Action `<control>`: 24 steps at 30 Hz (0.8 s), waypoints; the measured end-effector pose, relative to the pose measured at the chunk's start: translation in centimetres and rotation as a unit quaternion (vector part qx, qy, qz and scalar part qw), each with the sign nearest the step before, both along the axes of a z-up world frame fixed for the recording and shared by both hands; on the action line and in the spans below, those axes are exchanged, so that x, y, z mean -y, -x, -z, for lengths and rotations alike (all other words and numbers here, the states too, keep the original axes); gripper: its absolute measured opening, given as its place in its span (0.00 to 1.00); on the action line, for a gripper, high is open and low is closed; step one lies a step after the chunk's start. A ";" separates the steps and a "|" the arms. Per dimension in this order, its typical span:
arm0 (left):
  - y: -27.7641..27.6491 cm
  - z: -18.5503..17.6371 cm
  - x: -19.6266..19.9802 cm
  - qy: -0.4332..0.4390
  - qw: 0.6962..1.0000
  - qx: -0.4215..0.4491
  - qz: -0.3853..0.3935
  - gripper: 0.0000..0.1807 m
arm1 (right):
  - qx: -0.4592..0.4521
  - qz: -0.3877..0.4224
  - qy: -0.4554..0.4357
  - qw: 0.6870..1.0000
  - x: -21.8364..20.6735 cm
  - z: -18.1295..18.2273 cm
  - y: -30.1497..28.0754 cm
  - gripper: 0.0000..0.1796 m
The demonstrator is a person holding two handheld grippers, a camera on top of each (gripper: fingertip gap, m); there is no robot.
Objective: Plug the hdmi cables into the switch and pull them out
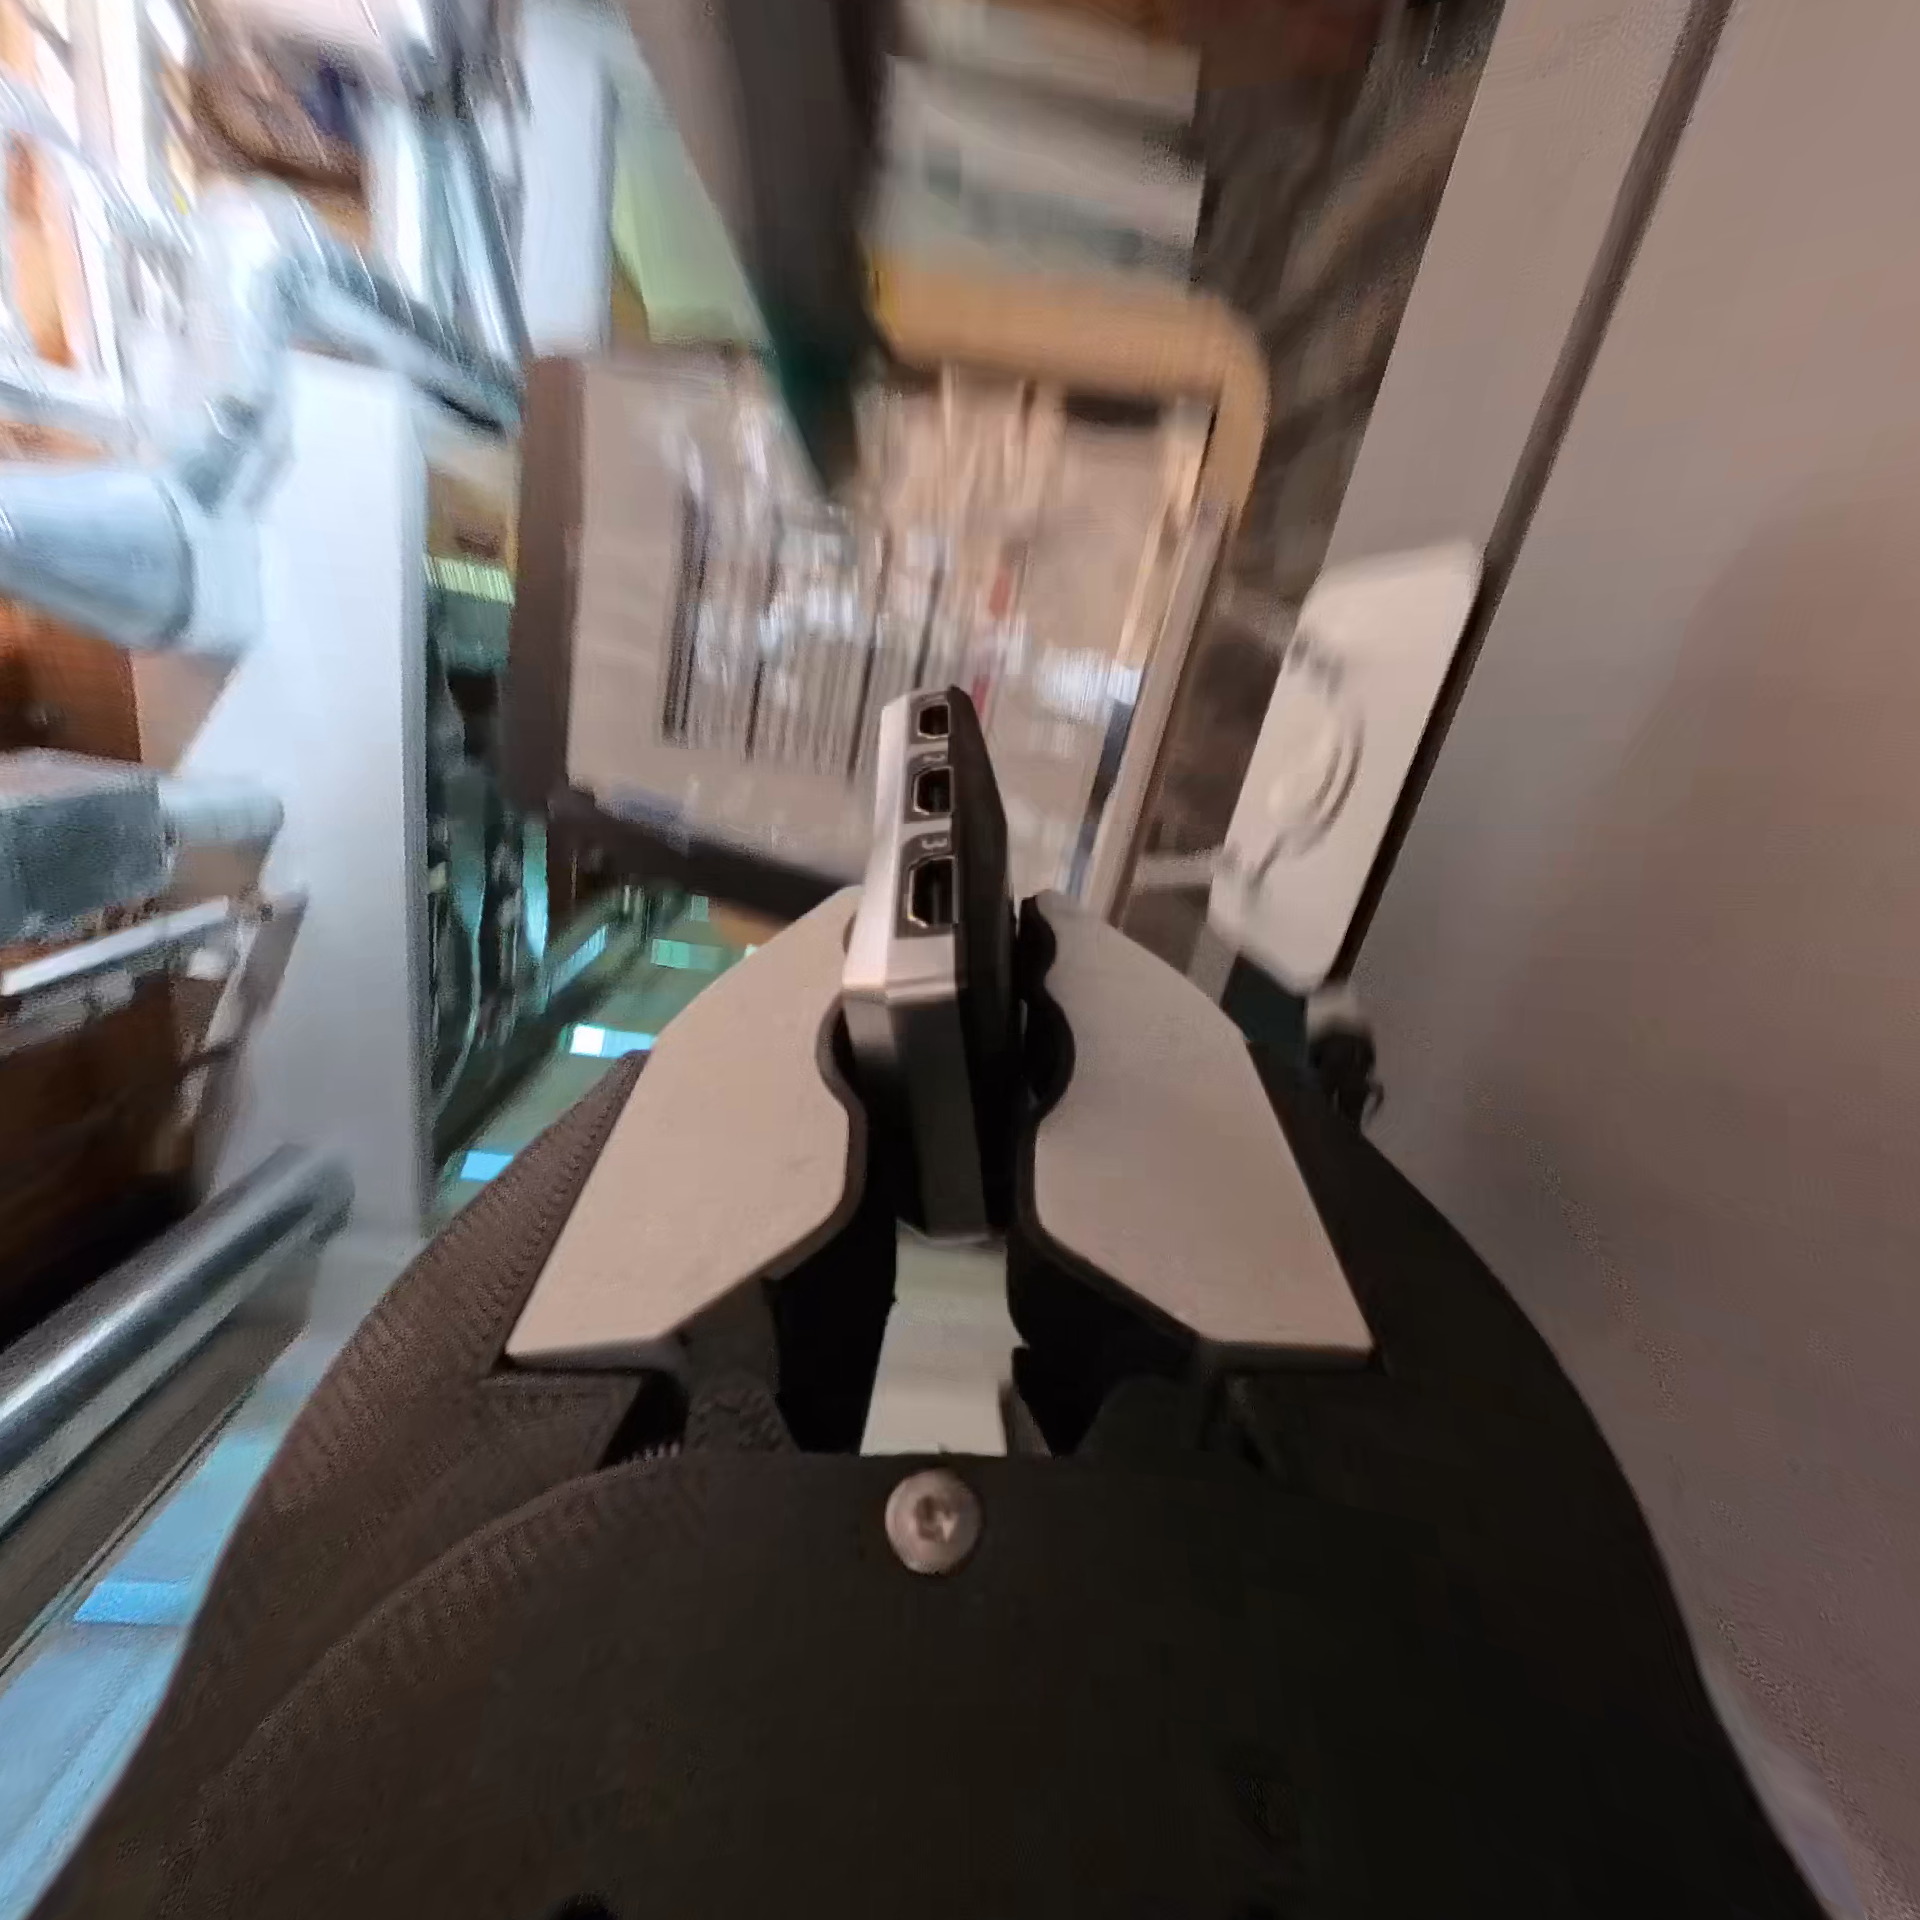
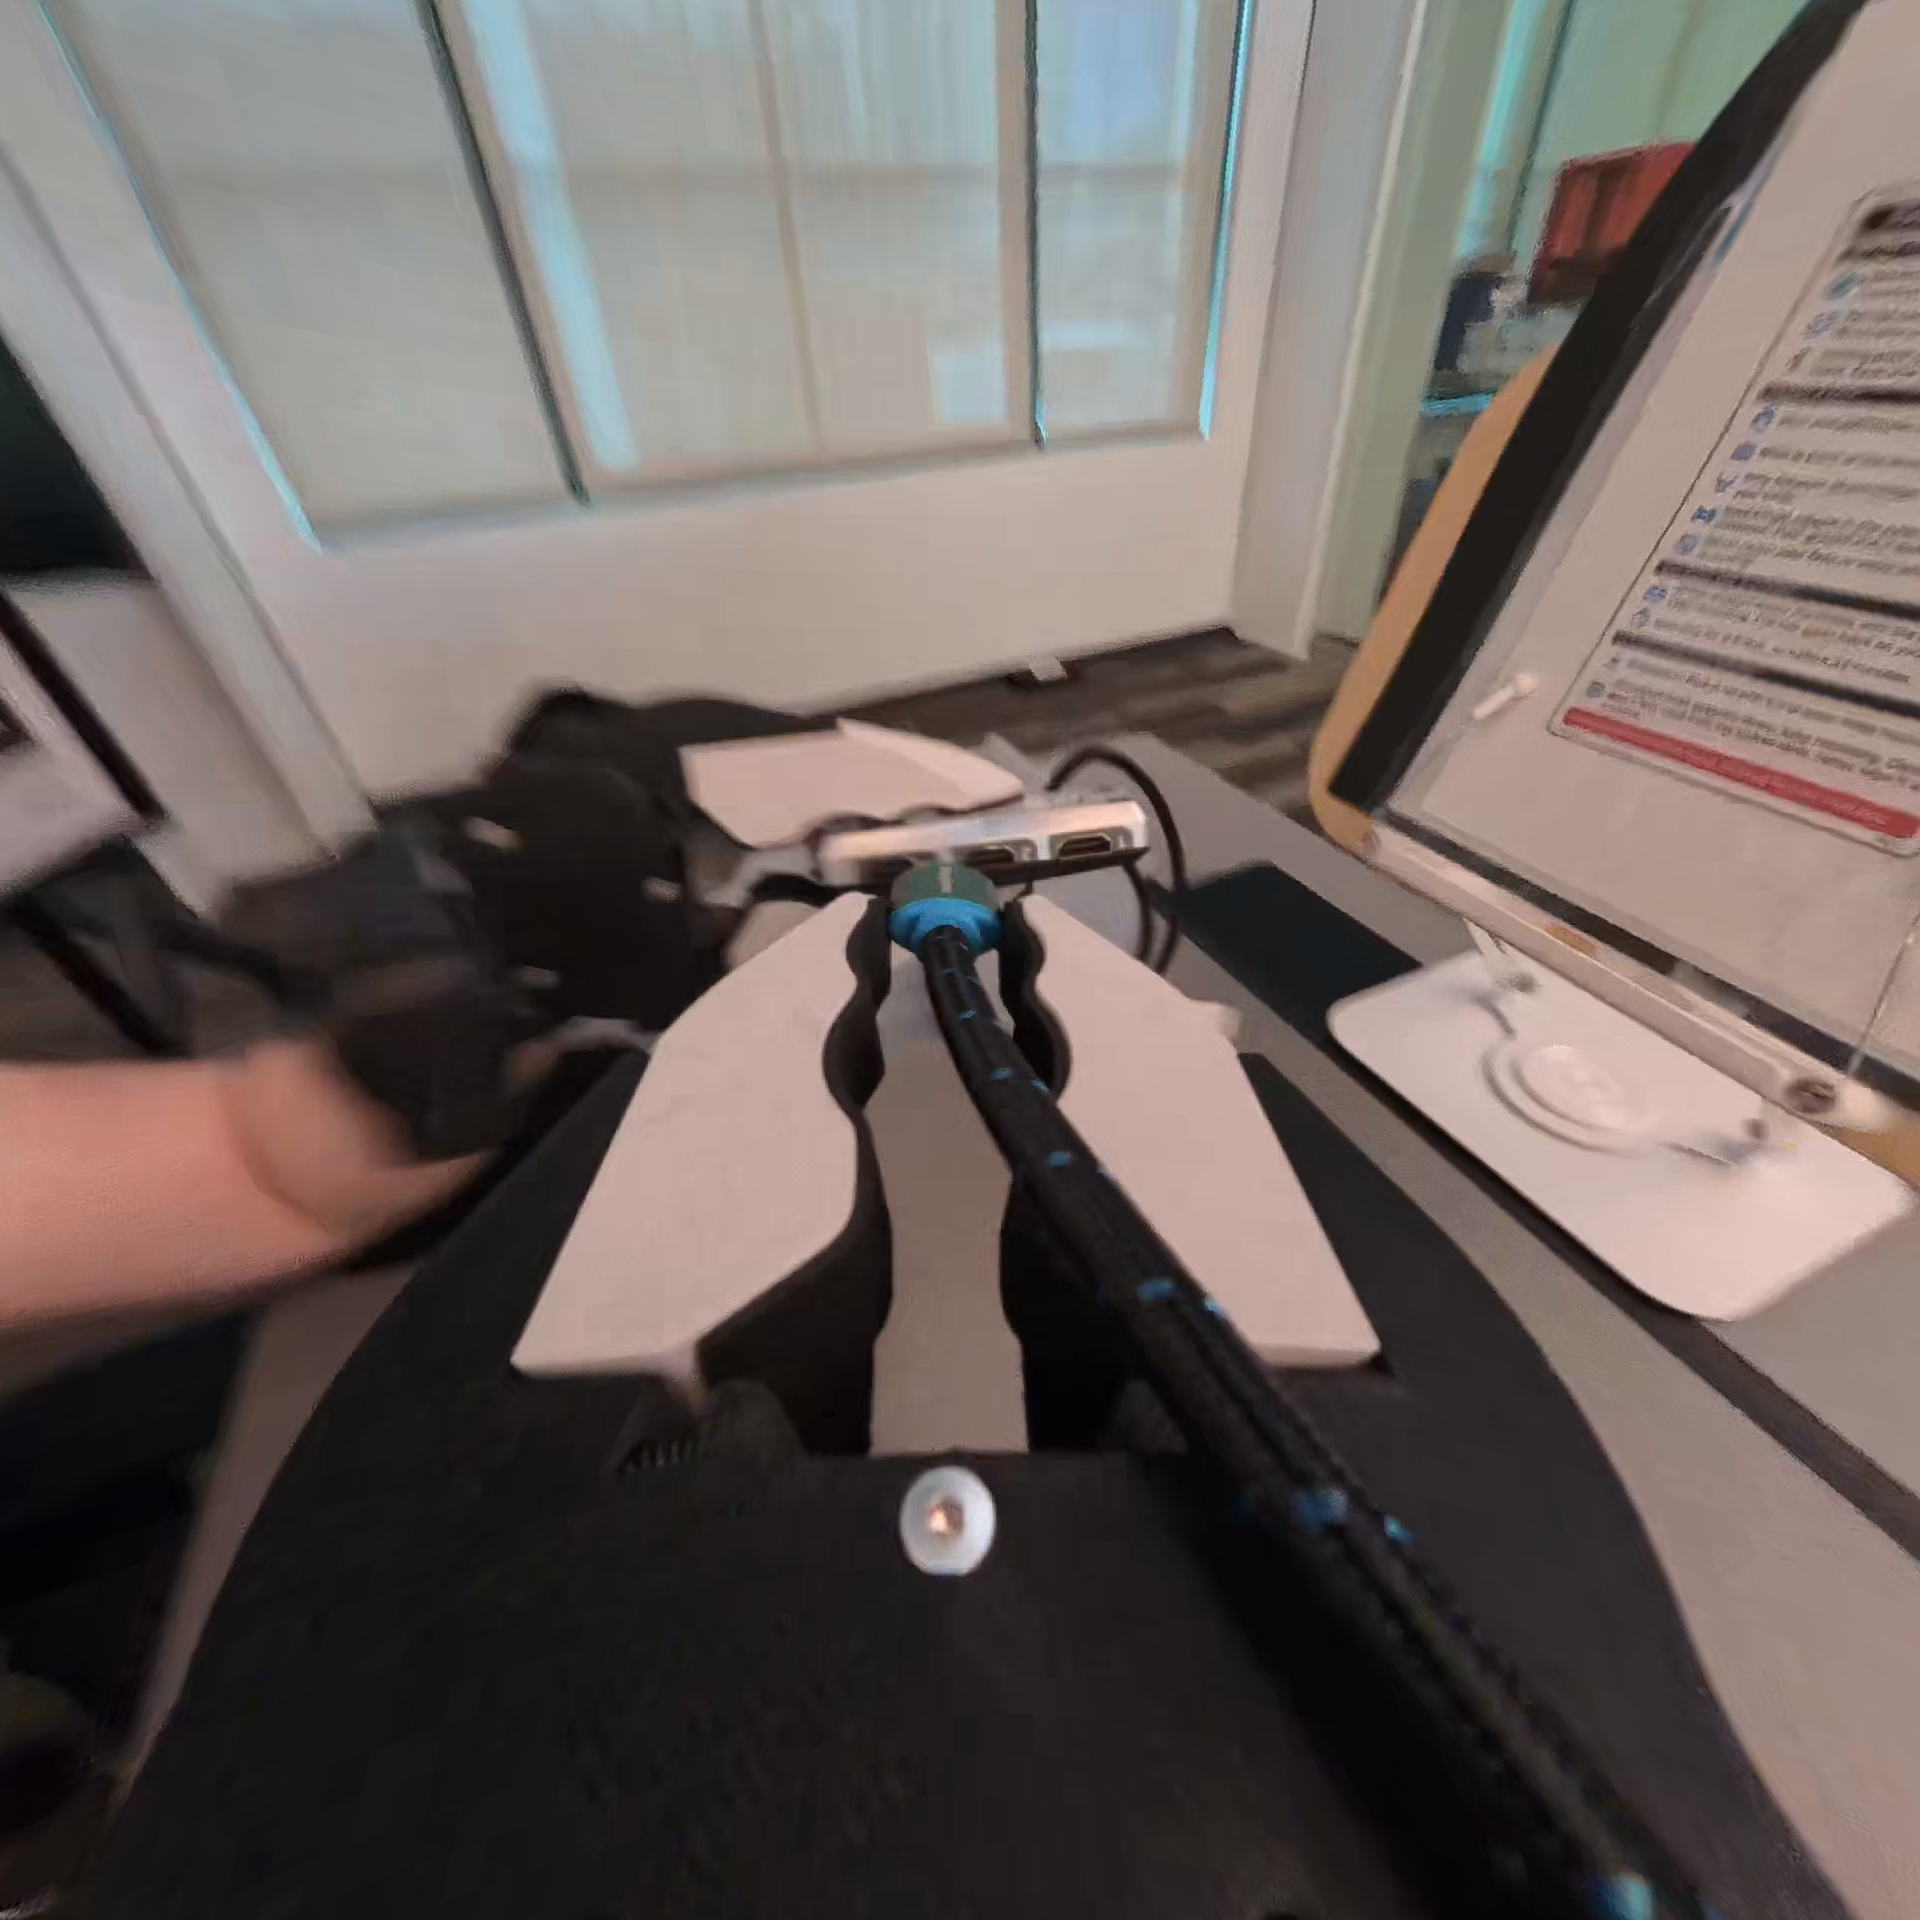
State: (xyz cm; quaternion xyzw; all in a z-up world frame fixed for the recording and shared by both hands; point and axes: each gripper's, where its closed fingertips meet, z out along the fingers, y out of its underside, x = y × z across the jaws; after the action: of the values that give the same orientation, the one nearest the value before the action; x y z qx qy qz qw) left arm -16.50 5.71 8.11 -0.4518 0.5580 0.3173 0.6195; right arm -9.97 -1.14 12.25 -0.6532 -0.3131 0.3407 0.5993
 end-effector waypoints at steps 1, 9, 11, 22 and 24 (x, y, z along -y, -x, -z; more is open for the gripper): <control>1.8 0.0 -1.3 0.009 1.000 0.004 -0.026 0.12 | -0.045 -0.005 -0.006 0.999 0.6 -1.9 -1.9 0.12; 4.3 -5.3 1.5 0.047 0.986 0.146 0.060 0.12 | 0.005 0.000 -0.011 1.000 7.0 -3.9 -15.3 0.12; 3.8 -5.0 1.9 0.052 0.987 0.137 0.068 0.12 | 0.030 0.014 -0.003 0.999 6.9 -2.0 -18.1 0.12; 0.7 -2.7 2.8 0.061 0.991 0.085 0.084 0.12 | 0.103 -0.060 0.160 0.980 6.1 12.0 -21.7 0.12; 0.7 -2.8 2.9 0.062 0.990 0.087 0.087 0.12 | 0.138 -0.048 0.280 0.949 7.4 16.0 -23.0 0.12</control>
State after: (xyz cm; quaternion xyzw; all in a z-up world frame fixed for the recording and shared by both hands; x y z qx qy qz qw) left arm -17.16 2.85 10.89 -0.4652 0.5574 0.1866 0.6619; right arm 13.02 -8.58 -3.79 -0.8198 -0.3158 0.3494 0.3258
